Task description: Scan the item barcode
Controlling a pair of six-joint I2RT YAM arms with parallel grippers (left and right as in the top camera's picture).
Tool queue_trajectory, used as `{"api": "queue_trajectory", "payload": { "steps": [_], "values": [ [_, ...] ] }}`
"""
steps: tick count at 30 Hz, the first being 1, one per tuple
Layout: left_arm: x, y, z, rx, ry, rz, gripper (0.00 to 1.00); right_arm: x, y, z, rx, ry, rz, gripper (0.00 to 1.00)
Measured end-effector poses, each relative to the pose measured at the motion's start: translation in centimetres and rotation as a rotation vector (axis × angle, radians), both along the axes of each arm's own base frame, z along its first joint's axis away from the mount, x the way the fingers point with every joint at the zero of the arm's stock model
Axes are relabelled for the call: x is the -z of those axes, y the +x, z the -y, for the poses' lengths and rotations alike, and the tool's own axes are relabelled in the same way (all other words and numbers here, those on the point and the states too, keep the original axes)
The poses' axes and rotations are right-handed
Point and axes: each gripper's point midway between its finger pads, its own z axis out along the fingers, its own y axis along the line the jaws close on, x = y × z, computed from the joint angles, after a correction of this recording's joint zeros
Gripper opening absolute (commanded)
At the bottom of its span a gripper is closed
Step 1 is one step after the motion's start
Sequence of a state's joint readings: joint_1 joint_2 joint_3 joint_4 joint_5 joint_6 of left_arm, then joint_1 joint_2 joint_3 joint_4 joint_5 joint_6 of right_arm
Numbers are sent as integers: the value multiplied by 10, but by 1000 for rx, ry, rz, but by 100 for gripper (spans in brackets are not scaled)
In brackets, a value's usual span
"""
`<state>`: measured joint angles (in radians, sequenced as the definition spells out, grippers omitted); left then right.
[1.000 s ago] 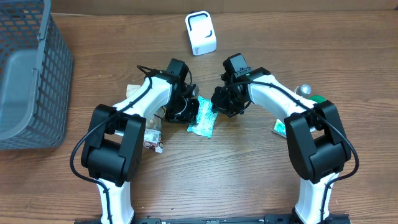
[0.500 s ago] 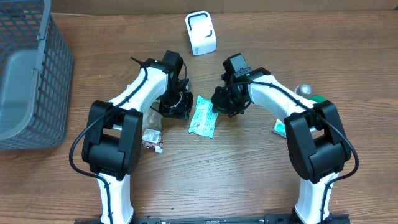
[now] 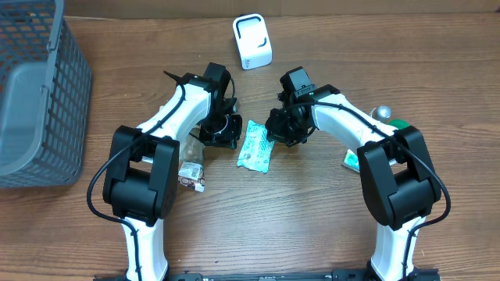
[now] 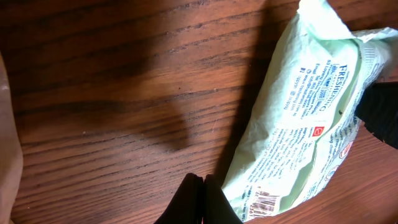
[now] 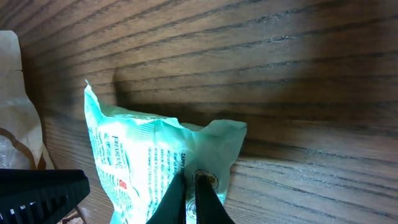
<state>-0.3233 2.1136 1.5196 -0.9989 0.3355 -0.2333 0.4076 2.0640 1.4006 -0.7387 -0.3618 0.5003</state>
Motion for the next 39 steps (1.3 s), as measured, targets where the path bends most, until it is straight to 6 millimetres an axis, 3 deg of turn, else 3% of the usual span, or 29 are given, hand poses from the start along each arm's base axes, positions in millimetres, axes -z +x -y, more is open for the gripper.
{"api": "queue_trajectory", "payload": {
  "steps": [3, 9, 17, 22, 31, 35, 39],
  "values": [
    [0, 0, 0, 0, 0, 1, 4, 0, 0, 0, 0, 0, 0, 10],
    [0, 0, 0, 0, 0, 0, 4, 0, -1, 0, -3, -2, -2, 12],
    [-4, -8, -5, 0, 25, -41, 4, 0, 0, 0, -2, -3, -2, 5],
    [-20, 4, -2, 0, 23, -8, 4, -3, -2, -5, -10, 31, -17, 8],
    [-29, 12, -1, 1, 22, 17, 4, -22, -18, -10, -58, 77, -67, 15],
    [-29, 16, 0, 1, 21, 32, 11, -38, -28, -7, -67, 76, -83, 14],
    [-29, 20, 0, 3, 19, 50, 9, -42, -38, -3, -70, 69, -118, 7]
  ]
}}
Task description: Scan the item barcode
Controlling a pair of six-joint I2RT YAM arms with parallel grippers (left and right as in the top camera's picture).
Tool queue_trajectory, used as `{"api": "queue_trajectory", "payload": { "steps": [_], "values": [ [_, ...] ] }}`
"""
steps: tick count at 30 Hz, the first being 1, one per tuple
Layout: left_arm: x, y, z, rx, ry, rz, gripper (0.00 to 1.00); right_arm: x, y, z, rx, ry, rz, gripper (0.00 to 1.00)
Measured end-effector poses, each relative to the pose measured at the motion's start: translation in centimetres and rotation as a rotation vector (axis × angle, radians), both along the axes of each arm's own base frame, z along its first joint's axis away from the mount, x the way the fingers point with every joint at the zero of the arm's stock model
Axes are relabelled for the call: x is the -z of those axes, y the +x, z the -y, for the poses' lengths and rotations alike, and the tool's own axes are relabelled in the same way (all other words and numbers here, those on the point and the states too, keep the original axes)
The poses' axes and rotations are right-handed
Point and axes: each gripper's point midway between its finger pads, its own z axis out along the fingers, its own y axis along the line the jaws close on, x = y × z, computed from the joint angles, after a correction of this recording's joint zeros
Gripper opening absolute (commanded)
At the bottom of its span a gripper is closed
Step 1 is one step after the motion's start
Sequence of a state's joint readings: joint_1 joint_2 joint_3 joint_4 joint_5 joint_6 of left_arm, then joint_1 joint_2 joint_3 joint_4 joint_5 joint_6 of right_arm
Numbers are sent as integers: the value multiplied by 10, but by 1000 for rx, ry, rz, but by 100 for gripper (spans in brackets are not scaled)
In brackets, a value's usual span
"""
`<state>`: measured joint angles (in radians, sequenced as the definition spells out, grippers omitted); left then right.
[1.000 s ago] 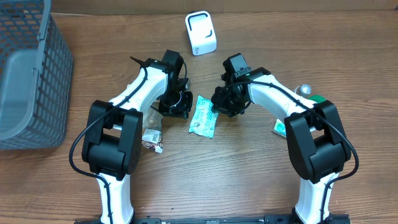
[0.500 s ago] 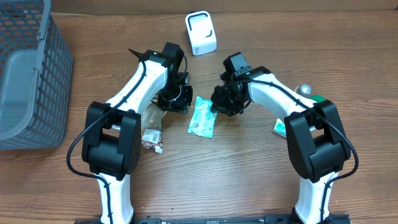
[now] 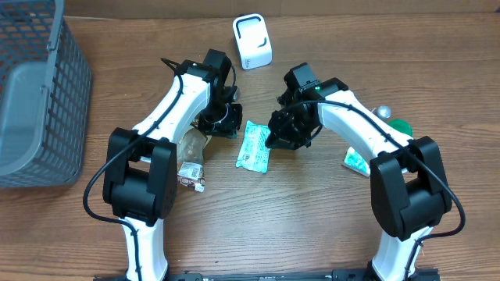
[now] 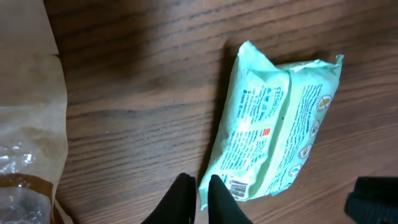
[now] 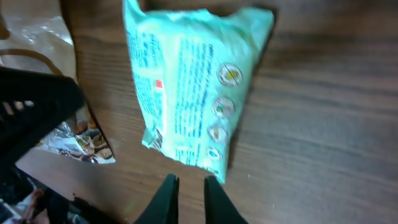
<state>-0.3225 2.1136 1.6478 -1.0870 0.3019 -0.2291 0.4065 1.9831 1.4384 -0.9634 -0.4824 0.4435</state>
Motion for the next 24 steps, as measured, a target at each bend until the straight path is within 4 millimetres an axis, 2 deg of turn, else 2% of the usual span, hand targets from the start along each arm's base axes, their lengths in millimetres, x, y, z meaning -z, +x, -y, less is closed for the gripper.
{"api": "queue_trajectory", "payload": {
  "steps": [1, 8, 14, 19, 24],
  "values": [
    [0, 2, 1, 0, -3, 7, 4, 0, -2, 1, 0, -3, -7, 4],
    [-2, 20, 8, 3, -30, 87, 4, 1, -1, -1, -2, 1, 1, 4],
    [-3, 21, 23, 31, -52, 114, 4, 15, -14, -10, -30, -1, -5, 4],
    [-9, 20, 40, 45, -137, 109, 4, 25, -27, -21, -44, -3, -17, 4],
    [-15, 20, 52, 54, -219, 105, 4, 25, -26, -21, -34, -2, -19, 4]
  ]
}}
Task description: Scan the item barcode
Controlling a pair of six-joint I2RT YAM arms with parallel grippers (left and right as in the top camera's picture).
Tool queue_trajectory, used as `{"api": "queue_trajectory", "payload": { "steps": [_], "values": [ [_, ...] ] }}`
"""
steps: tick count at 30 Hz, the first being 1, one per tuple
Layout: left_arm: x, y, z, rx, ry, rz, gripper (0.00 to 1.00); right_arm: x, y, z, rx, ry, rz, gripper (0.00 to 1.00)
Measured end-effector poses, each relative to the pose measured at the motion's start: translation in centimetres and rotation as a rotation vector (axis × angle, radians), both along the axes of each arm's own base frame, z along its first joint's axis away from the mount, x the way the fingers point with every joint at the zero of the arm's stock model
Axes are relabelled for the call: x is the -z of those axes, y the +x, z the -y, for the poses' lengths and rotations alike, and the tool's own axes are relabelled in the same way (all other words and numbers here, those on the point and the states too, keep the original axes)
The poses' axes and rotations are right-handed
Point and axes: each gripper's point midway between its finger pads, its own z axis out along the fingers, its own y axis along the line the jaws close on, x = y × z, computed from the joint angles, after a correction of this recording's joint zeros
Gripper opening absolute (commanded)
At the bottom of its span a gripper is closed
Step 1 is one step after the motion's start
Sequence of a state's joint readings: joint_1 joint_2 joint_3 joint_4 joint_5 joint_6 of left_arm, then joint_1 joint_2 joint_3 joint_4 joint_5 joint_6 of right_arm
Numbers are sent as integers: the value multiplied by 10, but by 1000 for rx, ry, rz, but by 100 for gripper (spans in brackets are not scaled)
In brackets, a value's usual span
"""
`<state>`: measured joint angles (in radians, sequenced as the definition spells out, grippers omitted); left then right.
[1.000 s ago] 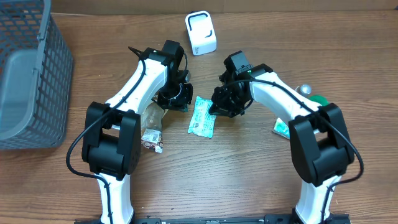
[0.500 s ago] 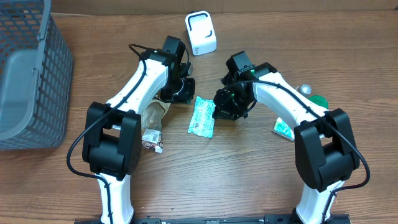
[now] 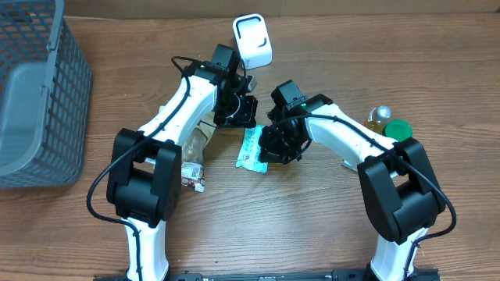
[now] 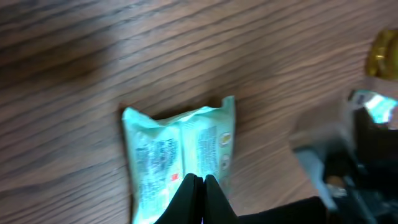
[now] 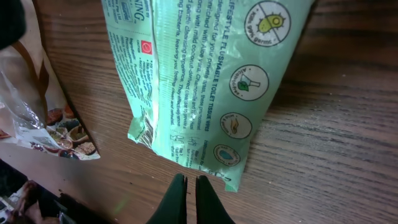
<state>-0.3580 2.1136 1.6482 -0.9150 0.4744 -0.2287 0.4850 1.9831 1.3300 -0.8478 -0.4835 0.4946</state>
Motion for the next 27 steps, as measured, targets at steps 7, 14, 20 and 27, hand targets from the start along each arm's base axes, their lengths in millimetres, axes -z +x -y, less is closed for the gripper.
{"api": "queue_trajectory", "payload": {
  "steps": [7, 14, 20, 27],
  "values": [
    [17, -4, 7, 9, -36, -54, 4, 0, 0, 0, 2, 1, 0, 4],
    [44, -3, 9, 2, -63, -118, 4, 6, 12, -1, 29, -6, 54, 4],
    [46, -2, 12, 4, -82, -126, 4, 22, 5, 3, 97, -11, 47, 4],
    [46, -2, 9, -3, -80, -130, 4, 29, -10, 12, 140, -52, -19, 4]
  ]
}}
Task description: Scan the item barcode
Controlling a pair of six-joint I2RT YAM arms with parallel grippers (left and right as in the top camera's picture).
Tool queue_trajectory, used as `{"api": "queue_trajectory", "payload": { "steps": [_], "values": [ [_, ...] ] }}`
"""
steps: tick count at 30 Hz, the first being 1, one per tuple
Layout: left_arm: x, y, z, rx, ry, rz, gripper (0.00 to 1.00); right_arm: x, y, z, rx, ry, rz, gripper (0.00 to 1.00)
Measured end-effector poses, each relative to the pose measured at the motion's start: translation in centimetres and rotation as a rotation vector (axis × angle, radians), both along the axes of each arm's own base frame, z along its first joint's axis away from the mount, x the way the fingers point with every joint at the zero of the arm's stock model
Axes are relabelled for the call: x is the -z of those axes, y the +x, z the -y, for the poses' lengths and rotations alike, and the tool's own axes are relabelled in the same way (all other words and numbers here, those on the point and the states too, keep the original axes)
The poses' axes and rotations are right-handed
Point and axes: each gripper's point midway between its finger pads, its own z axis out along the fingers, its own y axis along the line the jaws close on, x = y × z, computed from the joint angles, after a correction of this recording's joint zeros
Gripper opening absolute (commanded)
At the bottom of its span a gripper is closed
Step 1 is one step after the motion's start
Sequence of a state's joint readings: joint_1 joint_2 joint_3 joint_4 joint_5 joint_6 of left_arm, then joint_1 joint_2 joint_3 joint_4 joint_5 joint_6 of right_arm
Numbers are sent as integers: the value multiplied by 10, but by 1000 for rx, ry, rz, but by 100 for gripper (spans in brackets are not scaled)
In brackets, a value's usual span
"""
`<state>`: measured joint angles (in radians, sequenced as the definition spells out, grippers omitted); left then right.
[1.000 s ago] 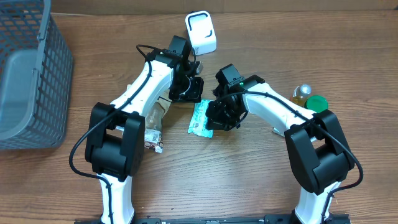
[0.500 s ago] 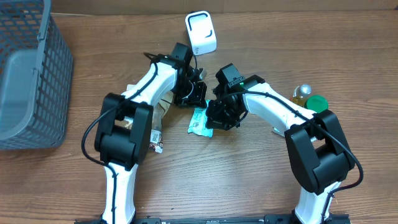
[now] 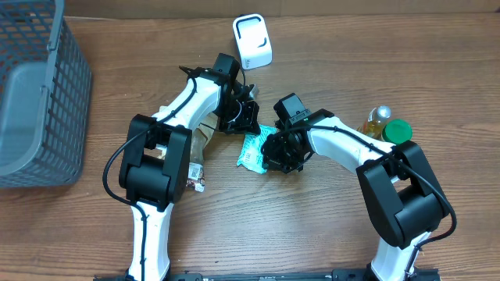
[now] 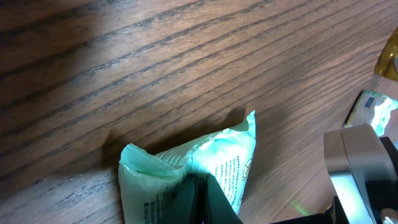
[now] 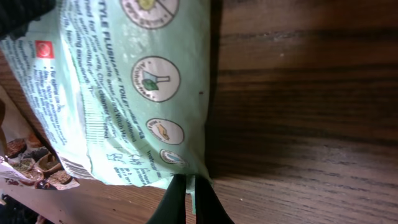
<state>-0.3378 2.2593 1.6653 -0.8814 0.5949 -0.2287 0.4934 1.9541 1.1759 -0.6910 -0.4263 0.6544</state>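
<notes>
A pale green wipes packet (image 3: pixel 251 152) lies on the wooden table between my two arms, its printed side up. My left gripper (image 3: pixel 248 129) is at the packet's far end, and in the left wrist view the gripper (image 4: pixel 198 190) is shut, pinching the crumpled end of the packet (image 4: pixel 217 155). My right gripper (image 3: pixel 271 160) is at the near right corner. In the right wrist view it (image 5: pixel 185 190) is shut on the thin seam edge of the packet (image 5: pixel 118 87). The white scanner (image 3: pixel 252 42) stands at the back of the table.
A grey mesh basket (image 3: pixel 35 94) fills the left side. A clear snack bag (image 3: pixel 192 160) lies left of the packet, under my left arm. A yellow bottle (image 3: pixel 376 119) and a green cap (image 3: pixel 397 130) stand to the right, with another small packet (image 4: pixel 372 107) nearby.
My left gripper was above the packet's far end; it now pinches that end, which has crumpled up. My right gripper was just off the near edge and is now shut on the seam.
First both grippers were shut low at the packet, the left at its left side, the right on its far right corner. Then both were higher, jaws slightly apart, the packet lying flat. After that the left was over the far end, the right at the near edge; now both pinch it.
</notes>
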Motion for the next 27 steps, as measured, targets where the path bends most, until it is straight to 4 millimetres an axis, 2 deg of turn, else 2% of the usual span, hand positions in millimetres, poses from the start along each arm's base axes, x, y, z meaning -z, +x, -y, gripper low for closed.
{"api": "queue_trajectory", "payload": {
  "steps": [6, 10, 14, 16, 17, 18, 21, 27],
  "values": [
    [-4, 4, -12, -29, 10, -39, 4, 1, 1, 2, 6, -11, 3, 4],
    [-13, 20, -38, -89, 34, -35, 4, 1, 1, 2, 7, -15, 4, 4],
    [-21, 26, -62, -138, 63, -52, 4, 2, 1, 3, 9, -18, 3, 4],
    [-21, 21, -70, -148, 90, -77, 4, 2, 1, 3, 9, -19, 3, 5],
    [-20, 17, -74, -148, 113, -93, 4, 2, 1, 3, 9, -19, 3, 14],
    [-19, 13, -78, -147, 139, -108, 4, 2, 1, 3, 9, -19, 3, 17],
    [-15, 4, -88, -142, 209, -136, 4, 2, 1, 2, 9, -12, 6, 16],
    [-14, 3, -94, -142, 241, -131, 4, -2, -4, 1, -22, 2, -11, 21]
  ]
}}
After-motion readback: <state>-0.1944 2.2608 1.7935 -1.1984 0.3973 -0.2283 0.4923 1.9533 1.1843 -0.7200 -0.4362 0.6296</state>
